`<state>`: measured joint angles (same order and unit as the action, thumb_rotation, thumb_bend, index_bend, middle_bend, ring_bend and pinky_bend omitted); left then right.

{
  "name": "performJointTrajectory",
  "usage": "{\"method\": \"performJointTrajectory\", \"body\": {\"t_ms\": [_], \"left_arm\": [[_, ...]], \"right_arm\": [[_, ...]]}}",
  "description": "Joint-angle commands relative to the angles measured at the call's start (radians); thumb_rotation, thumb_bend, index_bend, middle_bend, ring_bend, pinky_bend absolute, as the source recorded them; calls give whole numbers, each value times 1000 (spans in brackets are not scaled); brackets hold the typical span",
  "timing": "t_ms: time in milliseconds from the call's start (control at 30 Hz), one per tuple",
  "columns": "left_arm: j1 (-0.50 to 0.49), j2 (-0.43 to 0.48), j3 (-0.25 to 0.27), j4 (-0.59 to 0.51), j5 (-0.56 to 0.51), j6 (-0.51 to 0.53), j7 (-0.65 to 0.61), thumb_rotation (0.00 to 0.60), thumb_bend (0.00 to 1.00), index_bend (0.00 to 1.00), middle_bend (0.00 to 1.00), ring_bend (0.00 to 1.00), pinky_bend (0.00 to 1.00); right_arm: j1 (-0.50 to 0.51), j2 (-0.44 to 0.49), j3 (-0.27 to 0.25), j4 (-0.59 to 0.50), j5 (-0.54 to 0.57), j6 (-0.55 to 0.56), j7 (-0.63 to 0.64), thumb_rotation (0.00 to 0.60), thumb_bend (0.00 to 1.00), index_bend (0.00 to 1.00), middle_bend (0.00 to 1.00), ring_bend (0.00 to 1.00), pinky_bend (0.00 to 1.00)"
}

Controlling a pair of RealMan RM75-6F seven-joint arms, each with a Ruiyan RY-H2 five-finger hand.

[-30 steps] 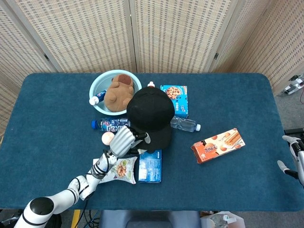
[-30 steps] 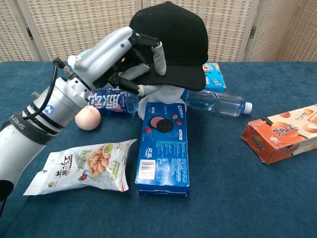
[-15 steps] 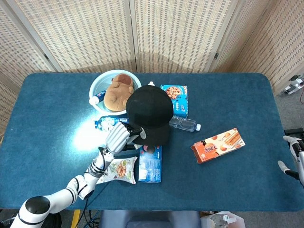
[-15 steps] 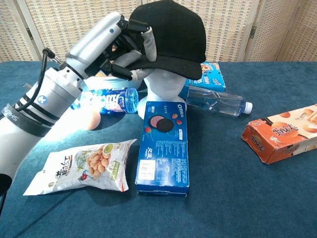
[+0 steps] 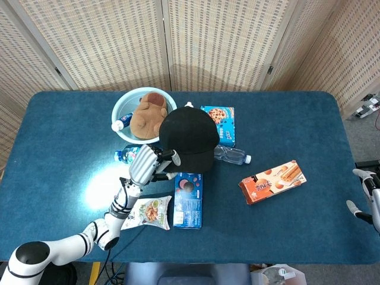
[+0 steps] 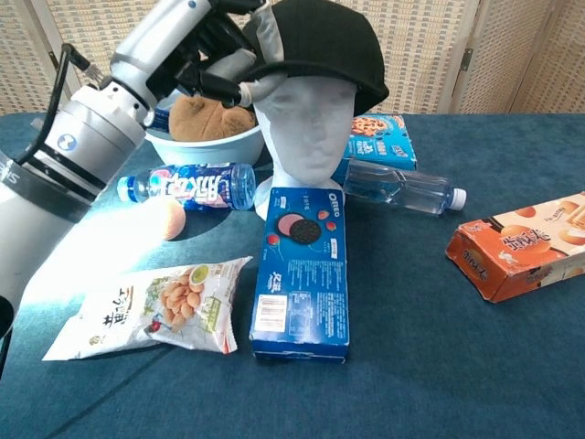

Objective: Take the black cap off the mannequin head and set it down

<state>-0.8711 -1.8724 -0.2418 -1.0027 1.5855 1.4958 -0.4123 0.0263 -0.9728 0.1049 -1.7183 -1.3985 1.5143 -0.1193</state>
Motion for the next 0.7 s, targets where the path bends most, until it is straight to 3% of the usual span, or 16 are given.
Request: {"method": "performJointTrajectory", "body": {"t_ms": [33,700], "left_arm": [[-21,19,-39,-32,-20,-19,30,600,341,635,1000,1000,1000],[-173,42,-207,-8,-120,-123,163,600,341,622,1000,1000,1000]], "right_arm": [[-1,1,0,-3,-2,2,-2,600,209,253,299,208,296],[-15,8,-5,-13,-12,24,-1,600,209,253,299,208,296]]}}
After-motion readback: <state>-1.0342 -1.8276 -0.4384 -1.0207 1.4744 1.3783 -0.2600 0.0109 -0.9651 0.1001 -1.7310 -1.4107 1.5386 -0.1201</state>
